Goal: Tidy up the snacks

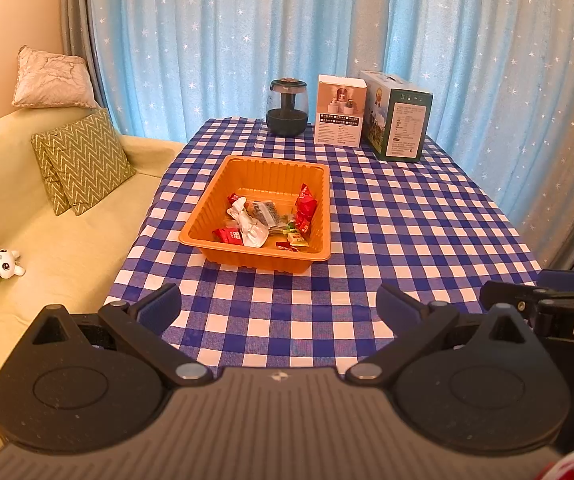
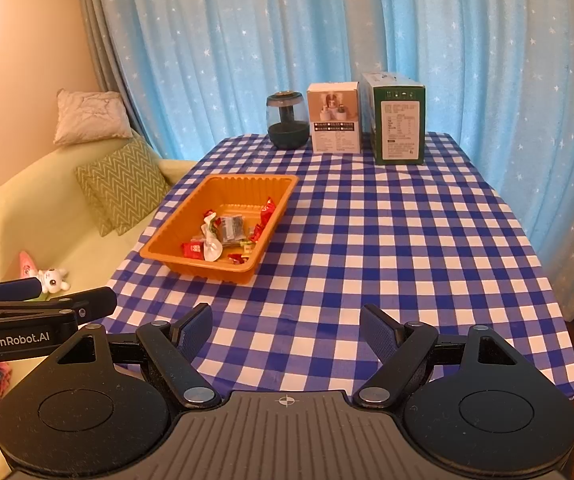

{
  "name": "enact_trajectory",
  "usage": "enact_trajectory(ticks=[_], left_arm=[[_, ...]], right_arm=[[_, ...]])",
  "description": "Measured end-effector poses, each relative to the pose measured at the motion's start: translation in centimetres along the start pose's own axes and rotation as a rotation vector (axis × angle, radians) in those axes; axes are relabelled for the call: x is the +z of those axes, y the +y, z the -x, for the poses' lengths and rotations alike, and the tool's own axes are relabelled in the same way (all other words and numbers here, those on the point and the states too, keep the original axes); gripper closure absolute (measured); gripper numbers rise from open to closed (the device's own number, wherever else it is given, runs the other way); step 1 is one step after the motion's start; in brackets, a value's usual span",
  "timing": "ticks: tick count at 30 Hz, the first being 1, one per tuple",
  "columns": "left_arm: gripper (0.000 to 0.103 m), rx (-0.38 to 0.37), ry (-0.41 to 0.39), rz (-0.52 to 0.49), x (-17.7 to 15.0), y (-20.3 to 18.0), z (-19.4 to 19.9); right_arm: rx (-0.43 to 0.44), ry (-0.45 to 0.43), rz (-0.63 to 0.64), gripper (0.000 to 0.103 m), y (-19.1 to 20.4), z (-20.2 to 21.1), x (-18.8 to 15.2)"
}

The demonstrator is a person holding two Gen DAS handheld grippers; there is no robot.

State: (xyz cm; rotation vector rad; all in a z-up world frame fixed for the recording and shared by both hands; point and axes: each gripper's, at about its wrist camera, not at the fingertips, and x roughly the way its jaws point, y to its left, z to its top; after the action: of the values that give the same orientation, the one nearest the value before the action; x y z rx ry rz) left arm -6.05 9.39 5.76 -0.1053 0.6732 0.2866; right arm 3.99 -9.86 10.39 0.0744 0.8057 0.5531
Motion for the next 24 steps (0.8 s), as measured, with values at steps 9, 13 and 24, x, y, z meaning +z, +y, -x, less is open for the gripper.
enact_trajectory(ticks=[9,13,24], left_arm=[[0.000,-0.001,0.001,-0.004,0.12,-0.74,-0.13],[0.000,-0.004,0.003,-0.001,0.16,-0.83,-0.18],[0.000,-0.006,0.004,0.000,-0.09,-0.74,-0.31]], right_arm=[[0.000,0.000,0.001,0.023,-0.11,0.00,0.02],[0.001,0.002,0.000,0.023,-0.21,-0.02,0.03],[0.001,0.002,-0.001,0.023,-0.20,-0.07,0.00]])
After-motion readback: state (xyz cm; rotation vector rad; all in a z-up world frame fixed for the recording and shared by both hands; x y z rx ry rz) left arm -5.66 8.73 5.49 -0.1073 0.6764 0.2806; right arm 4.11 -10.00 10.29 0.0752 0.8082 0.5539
